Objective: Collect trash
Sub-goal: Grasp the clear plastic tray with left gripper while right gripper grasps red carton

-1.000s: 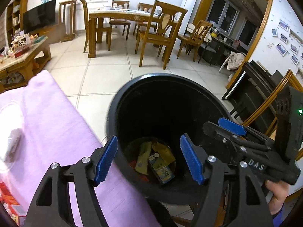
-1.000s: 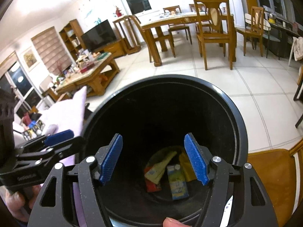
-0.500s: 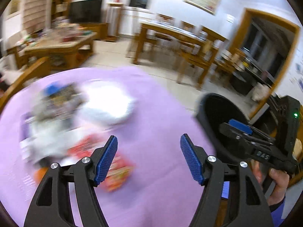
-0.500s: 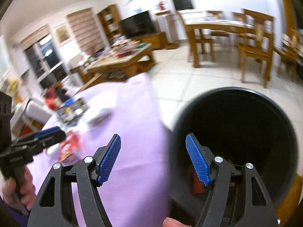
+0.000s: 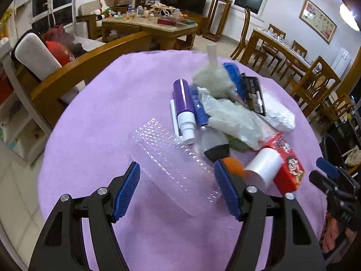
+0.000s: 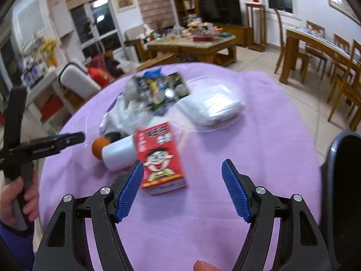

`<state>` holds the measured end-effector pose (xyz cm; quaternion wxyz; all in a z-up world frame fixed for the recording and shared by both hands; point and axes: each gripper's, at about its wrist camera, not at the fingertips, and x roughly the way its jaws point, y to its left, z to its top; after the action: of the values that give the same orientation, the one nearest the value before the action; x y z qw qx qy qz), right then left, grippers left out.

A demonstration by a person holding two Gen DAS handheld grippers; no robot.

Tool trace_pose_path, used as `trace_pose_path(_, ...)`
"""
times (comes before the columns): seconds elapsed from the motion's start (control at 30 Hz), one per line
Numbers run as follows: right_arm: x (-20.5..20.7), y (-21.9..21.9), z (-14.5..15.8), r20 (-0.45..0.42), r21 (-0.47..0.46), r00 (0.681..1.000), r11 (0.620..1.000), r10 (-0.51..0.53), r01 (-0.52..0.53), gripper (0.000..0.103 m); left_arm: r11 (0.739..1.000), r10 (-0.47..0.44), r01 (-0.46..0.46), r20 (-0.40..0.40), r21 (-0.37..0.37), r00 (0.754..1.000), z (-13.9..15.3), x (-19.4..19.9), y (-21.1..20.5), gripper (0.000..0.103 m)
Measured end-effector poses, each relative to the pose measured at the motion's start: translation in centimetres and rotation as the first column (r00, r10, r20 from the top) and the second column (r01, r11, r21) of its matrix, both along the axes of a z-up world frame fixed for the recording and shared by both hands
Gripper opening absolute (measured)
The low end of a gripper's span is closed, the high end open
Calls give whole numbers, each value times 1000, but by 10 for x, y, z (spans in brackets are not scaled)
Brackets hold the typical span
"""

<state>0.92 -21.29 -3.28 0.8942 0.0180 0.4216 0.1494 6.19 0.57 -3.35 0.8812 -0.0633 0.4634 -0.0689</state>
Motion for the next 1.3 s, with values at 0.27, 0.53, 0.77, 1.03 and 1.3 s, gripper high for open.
trace_pose_path(0.27, 13, 31, -13, -31, -97, 999, 995, 30, -33, 76, 1000, 11, -11, -17, -18, 1000, -10, 4, 7, 70)
trace_pose_path(0.53, 28, 38, -32, -66, -168, 998, 985, 13, -24, 60, 1000, -24, 23, -40, -13, 999, -16, 9, 27, 66)
trace_pose_path(0.77, 26, 32, -35, -60, -134, 998, 991, 13, -21, 51, 998, -63, 62, -34, -21, 997, -19, 8, 37, 38)
trace_pose_path(1.03, 15, 19, -19, -14, -97, 1000, 995, 5, -6, 51, 994, -72, 73, 21, -78, 997, -7, 2, 40, 36)
trace_pose_path(1.3, 2, -9, 11, 61, -7, 998, 1000, -26, 27, 51, 972, -205, 219, 141, -90, 968, 37, -13, -19, 37)
